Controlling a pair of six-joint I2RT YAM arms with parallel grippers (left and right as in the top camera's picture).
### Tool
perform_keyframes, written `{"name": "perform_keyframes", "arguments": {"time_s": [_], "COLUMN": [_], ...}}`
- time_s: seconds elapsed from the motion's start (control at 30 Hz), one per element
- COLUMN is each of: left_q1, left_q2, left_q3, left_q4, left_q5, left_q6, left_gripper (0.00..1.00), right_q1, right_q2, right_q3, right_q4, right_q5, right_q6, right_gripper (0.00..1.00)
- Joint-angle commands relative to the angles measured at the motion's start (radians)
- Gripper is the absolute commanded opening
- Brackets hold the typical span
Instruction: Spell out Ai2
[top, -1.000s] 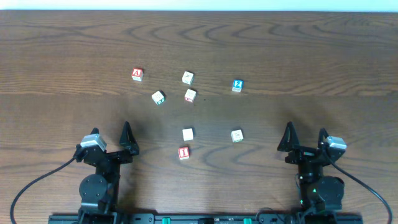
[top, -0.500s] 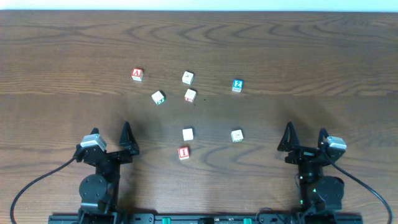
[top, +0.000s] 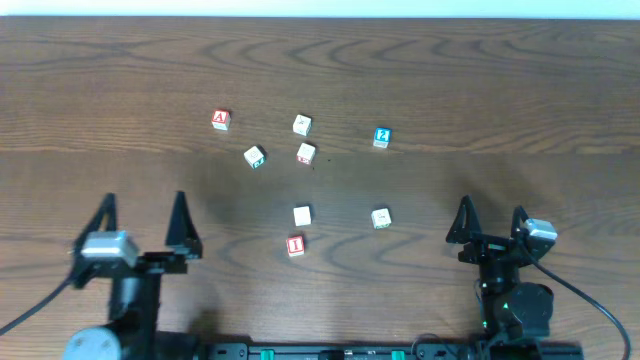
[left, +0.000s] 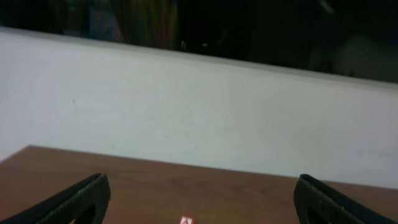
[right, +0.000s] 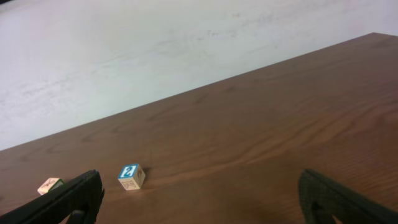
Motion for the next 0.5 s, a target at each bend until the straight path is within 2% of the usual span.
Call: {"name": "perform_keyframes", "arguments": {"time_s": [0.0, 0.1, 0.23, 0.33, 0.47], "left_q1": [0.006, 0.006, 0.006, 0.006, 0.005], "left_q2": [0.137, 0.289, 0.521, 0.692, 0.888], "left_q3": [0.219, 0.433, 0.723, 0.933, 1.177], "left_q4": [-0.084, -0.220, -0.436, -0.620, -0.826], "left_q5": [0.020, 0.020, 0.020, 0.020, 0.023], "left_q6": [0.070, 0.119, 0.130, 0.129, 0.114], "left_gripper": [0.95, 0.95, 0.95, 0.95, 0.96], "right_q1": [-0.007, -0.009, -0.009, -0.009, -0.009], "right_q2": [-0.002, -0.002, -0.001, 0.013, 0.105], "right_q3": [-0.001, -0.001, 0.045, 0.148, 0.349], "right_q4": [0.017, 0.080, 0.145, 0.027, -0.134], "right_q5": [0.026, 0.011, -0.168, -0.148, -0.113], "right_q6": [0.012, 0.040, 0.049, 0.131, 0.103], "right_gripper": [0.99, 0.99, 0.99, 0.99, 0.99]}}
